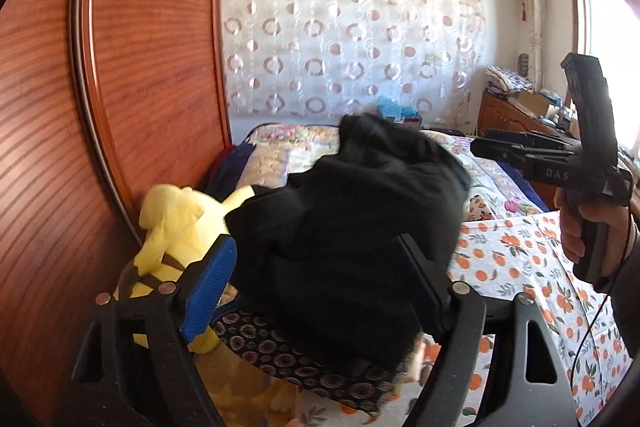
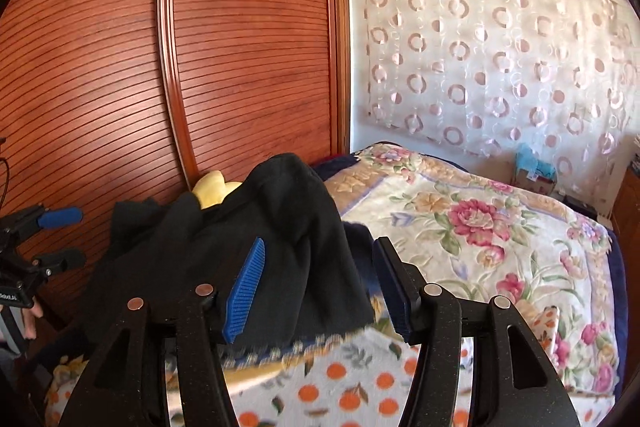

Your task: Fold small clothes

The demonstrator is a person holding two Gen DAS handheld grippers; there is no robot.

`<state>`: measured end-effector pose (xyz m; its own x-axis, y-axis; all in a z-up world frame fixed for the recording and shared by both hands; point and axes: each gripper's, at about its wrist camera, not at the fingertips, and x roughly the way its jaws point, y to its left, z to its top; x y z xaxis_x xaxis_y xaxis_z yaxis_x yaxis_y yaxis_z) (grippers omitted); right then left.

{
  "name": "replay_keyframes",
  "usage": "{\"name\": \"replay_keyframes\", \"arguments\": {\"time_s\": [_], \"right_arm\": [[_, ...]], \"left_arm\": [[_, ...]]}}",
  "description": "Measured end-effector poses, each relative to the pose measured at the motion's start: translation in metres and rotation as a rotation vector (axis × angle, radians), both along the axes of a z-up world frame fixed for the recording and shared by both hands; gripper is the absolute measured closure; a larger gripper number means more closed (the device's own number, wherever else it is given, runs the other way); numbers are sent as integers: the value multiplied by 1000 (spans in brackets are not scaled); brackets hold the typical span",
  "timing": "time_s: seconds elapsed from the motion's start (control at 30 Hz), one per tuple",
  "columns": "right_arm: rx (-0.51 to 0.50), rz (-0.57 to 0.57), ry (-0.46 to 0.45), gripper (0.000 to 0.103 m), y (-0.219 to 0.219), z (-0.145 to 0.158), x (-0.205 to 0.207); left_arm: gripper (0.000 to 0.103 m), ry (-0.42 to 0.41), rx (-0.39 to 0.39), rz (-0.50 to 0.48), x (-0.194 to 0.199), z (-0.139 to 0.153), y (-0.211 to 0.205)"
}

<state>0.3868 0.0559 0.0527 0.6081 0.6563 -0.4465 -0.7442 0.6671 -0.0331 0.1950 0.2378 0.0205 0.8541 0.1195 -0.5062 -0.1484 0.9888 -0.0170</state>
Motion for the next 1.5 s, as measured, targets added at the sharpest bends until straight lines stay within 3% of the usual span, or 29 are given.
{"name": "replay_keyframes", "arguments": {"time_s": [0.13,0.33,0.87,1.17,1.5], "right_arm": [[22,-21,-1,44,-30,7,-30],[61,-81,2,35,-87,10,-86],[103,-423,-51,30,-210,4,-261],[142,-493,-98,30,-223,6,-342],[173,-521,-109,30,-223,-6,-364]], "left_arm": [[22,-19,9,-39,-12,7,-28],[22,-11,1,-95,-26,10,-79],[22,-64,12,-168,-82,21,-193],[22,-95,-5,-188,-106,34,-218],[22,-126,-1,-182,-120,42,-226]]}}
